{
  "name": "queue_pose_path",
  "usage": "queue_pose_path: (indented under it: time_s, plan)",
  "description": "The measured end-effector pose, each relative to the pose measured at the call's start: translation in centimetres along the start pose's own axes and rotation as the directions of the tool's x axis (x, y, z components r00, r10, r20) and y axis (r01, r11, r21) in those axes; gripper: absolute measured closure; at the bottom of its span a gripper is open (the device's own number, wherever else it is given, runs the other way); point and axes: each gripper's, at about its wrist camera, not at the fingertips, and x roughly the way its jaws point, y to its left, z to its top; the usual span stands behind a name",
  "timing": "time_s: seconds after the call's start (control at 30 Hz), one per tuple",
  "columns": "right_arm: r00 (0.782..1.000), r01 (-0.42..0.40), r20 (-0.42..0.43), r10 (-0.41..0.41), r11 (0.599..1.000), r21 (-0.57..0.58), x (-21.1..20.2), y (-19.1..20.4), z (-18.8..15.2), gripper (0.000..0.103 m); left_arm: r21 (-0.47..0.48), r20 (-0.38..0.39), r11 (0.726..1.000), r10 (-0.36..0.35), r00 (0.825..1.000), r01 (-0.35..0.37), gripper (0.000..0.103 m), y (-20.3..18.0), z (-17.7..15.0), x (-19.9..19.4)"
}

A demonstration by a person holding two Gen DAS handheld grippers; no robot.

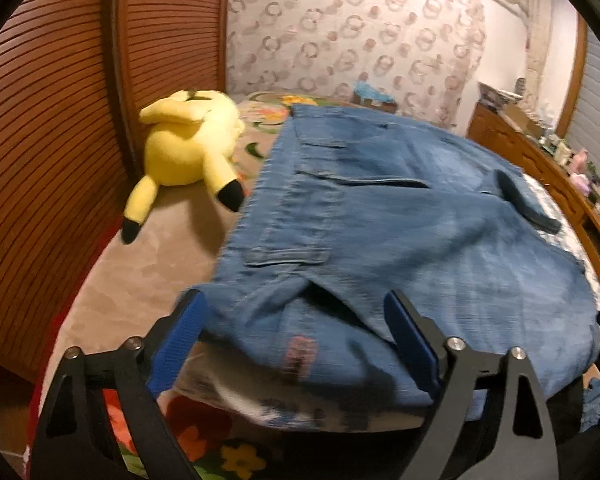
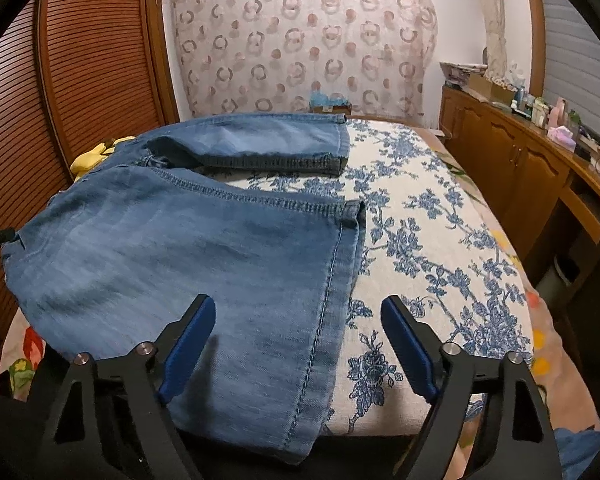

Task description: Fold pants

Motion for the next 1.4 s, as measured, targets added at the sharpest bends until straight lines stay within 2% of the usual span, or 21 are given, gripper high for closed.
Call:
queue_pose_path:
  time_s: [0.27, 0.43, 0.5, 0.6, 0.67, 0.73, 0.8, 0.83, 0.87, 0.97, 1.13, 1.27, 1.4]
  plan:
    - [0.999, 0.003, -0.038, -0.003, 1.0, -0.005, -0.6, -0.2, -0.5, 0.027, -0.043, -0.006, 0.998, 0.037, 0.999, -0.037, 0.013, 2.8, -0.3, 0.6]
    - [0.998, -0.01, -0.064, 0.009, 1.0, -0.016, -0.5, 0.2, -0.7, 0.033, -0.071, -0.026, 0.997, 0.013, 1.0, -0.015, 0.023, 3.8, -1.0, 1.3]
    - [0.998, -0.007, -0.068, 0.004, 0.999, -0.038, -0.6, 0.4, -0.7, 0.035, -0.077, -0.037, 0.997, -0.002, 0.999, -0.001, 0.031, 4.0, -1.1, 1.6]
    - [0.997, -0.006, -0.075, 0.002, 0.999, -0.051, -0.8, 0.6, -0.5, 0.04, -0.096, -0.048, 0.995, -0.022, 0.999, 0.018, 0.034, 4.1, -1.5, 2.4]
    - [0.997, -0.003, -0.076, -0.002, 0.998, -0.062, -0.8, 0.8, -0.4, 0.048, -0.104, -0.049, 0.994, -0.029, 0.998, 0.024, 0.038, 4.2, -1.7, 2.5]
    - [0.997, -0.008, -0.073, 0.004, 0.998, -0.063, -0.8, 0.8, -0.3, 0.058, -0.094, -0.039, 0.995, -0.034, 0.999, 0.03, 0.046, 3.9, -1.9, 2.3]
    - [0.997, -0.013, -0.07, 0.008, 0.998, -0.065, -0.8, 0.7, -0.2, 0.068, -0.072, -0.022, 0.997, -0.03, 0.999, 0.029, 0.059, 3.4, -1.9, 1.9]
    - [0.997, -0.019, -0.069, 0.014, 0.998, -0.064, -1.0, 0.7, -0.2, 0.077, -0.059, -0.01, 0.998, -0.023, 1.0, 0.023, 0.062, 3.0, -1.8, 1.6]
    - [0.997, -0.03, -0.068, 0.026, 0.998, -0.059, -0.6, 0.5, -0.1, 0.086, -0.047, 0.002, 0.999, -0.021, 1.0, 0.021, 0.069, 2.7, -1.8, 1.3]
    - [0.995, -0.072, -0.069, 0.068, 0.996, -0.05, -0.4, 0.2, 0.0, 0.095, -0.016, 0.031, 1.0, -0.012, 0.999, 0.012, 0.081, 2.1, -1.3, 0.6]
    - [0.99, -0.136, -0.026, 0.135, 0.99, -0.023, -1.3, -0.6, 1.4, 0.098, 0.008, 0.089, 1.0, -0.021, 0.996, 0.02, 0.084, 1.5, 0.7, -1.4]
    - [0.983, -0.175, 0.049, 0.177, 0.984, -0.038, -3.5, -0.6, 4.6, 0.098, 0.046, 0.146, 0.998, -0.044, 0.988, 0.037, 0.085, 0.1, 3.1, -3.1]
    - [0.971, -0.196, 0.121, 0.208, 0.975, -0.101, -5.0, 0.9, 8.4, 0.098, 0.07, 0.193, 0.996, -0.072, 0.978, 0.06, 0.085, -1.1, 5.4, -3.9]
